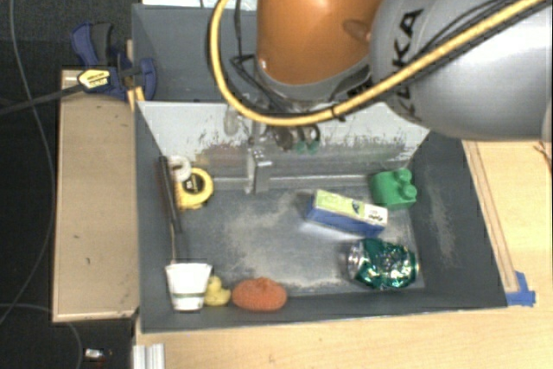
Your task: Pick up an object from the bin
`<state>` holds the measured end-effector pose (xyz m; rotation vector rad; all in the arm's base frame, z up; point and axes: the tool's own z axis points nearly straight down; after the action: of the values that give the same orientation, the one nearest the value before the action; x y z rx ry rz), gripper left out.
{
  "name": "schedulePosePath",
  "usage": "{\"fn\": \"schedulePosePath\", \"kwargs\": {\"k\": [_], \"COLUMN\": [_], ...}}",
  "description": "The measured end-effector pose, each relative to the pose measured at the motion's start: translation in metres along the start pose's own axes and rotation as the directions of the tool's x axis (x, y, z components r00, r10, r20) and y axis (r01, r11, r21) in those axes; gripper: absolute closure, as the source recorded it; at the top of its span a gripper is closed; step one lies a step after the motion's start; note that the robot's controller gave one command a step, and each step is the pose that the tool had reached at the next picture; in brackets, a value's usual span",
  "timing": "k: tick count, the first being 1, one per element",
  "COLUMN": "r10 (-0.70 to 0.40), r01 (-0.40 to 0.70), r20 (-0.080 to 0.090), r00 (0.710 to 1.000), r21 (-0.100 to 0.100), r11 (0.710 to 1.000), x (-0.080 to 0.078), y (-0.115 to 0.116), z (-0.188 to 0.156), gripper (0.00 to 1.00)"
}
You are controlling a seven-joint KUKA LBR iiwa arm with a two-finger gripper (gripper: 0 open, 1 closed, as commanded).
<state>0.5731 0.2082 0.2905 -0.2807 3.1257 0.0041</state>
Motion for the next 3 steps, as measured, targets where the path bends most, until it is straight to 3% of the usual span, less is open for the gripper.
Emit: {"fn": "schedulePosePath", "kwargs": {"k": [1, 2, 3], "r10": [0.069, -0.025, -0.035], "r01": [-0.069, 0.025, 0.035], "r20": [0.014, 0.017, 0.017], "r00": [0.998, 1.000, 0.999], "r21": [-0.002, -0.002, -0.001], "r11": [0.998, 1.000, 0.999], "x": [0.017, 0.024, 0.039], "y": [-0.032, -0.044, -0.072], "z": [0.042, 0.071, 0.137], "gripper": [0.00, 0.00, 0.00]}}
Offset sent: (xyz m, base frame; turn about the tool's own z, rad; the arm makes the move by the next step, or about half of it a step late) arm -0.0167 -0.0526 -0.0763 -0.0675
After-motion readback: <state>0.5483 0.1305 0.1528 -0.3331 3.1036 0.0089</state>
